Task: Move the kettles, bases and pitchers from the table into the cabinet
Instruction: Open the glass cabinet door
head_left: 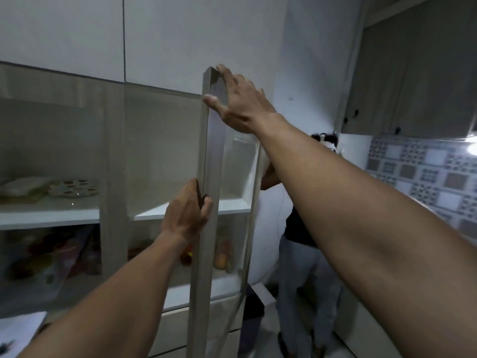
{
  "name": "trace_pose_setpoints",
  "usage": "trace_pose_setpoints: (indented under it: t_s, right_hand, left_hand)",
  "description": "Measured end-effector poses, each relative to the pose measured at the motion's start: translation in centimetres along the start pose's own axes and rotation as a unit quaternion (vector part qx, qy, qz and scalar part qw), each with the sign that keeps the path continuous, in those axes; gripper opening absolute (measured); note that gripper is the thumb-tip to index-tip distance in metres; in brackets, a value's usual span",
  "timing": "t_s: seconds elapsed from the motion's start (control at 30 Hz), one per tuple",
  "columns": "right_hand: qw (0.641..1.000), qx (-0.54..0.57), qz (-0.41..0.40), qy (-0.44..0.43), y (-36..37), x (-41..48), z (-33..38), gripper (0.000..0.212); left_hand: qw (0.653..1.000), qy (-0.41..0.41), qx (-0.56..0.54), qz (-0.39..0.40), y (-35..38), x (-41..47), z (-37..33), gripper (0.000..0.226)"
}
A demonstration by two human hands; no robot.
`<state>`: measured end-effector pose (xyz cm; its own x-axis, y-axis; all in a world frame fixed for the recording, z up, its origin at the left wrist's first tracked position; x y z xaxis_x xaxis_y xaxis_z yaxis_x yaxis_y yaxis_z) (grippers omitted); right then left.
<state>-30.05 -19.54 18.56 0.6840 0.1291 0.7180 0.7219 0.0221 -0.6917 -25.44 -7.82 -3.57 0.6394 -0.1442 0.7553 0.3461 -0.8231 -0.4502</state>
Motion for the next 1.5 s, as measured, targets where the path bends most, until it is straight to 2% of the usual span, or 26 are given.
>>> trace_pose_setpoints:
  t_s: [0.2,0.4,0.43,0.53,0.63,0.87,1.1,1.23,1.5]
  right_hand:
    - [0.999,-0.004,-0.044,-0.005,-4.2,-4.6,-3.9,0.083]
    - [0.99,-0.134,-0.03,-0.021,-8.7,-10.1,-10.3,0.061]
    - [0.989,-0.142,-0.026,-0.017,-9.1,-10.7,-11.3,0.059]
    - [0.986,-0.165,-0.011,0.005,-11.0,-12.9,-15.0,0.061]
    - [0.98,-0.199,-0.001,0.031,-12.7,-14.8,-18.9,0.068]
    - [0.963,-0.24,0.061,0.111,-14.9,-17.8,-26.3,0.08]
    - [0.958,-0.229,0.077,0.155,-14.8,-19.3,-30.9,0.079]
    - [0.955,-0.237,0.075,0.163,-14.6,-19.8,-32.5,0.076]
    - [0.946,-0.277,0.068,0.155,-14.7,-20.7,-35.0,0.073]
  left_hand:
    - [0.996,0.073,-0.018,0.046,2.9,-2.1,-7.7,0.024]
    - [0.987,0.095,-0.054,0.119,8.0,-3.7,-14.6,0.036]
    - [0.986,0.099,-0.052,0.12,8.9,-4.0,-15.4,0.043]
    - [0.986,0.094,-0.054,0.124,12.5,-4.6,-18.9,0.082]
    - [0.98,0.116,-0.089,0.137,15.9,-4.7,-22.5,0.098]
    - [0.979,0.114,-0.093,0.142,23.3,-4.4,-28.9,0.105]
    - [0.981,0.095,-0.076,0.15,27.3,-4.3,-32.0,0.107]
    - [0.984,0.1,-0.033,0.146,28.3,-4.0,-32.9,0.107]
    - [0.985,0.092,-0.014,0.144,30.3,-3.7,-34.9,0.109]
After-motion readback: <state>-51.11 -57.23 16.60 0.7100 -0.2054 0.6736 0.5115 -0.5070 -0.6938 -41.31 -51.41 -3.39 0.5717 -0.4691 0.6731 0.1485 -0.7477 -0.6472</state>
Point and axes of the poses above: each hand's wrist, its own x-axis towards the middle knuckle, its own y-axis out of the palm, z = x × y, the point moved 4 cm from there along x, towards the middle knuckle, and after that the axes turned 2 degrees about -y, right-handed, at the moved point
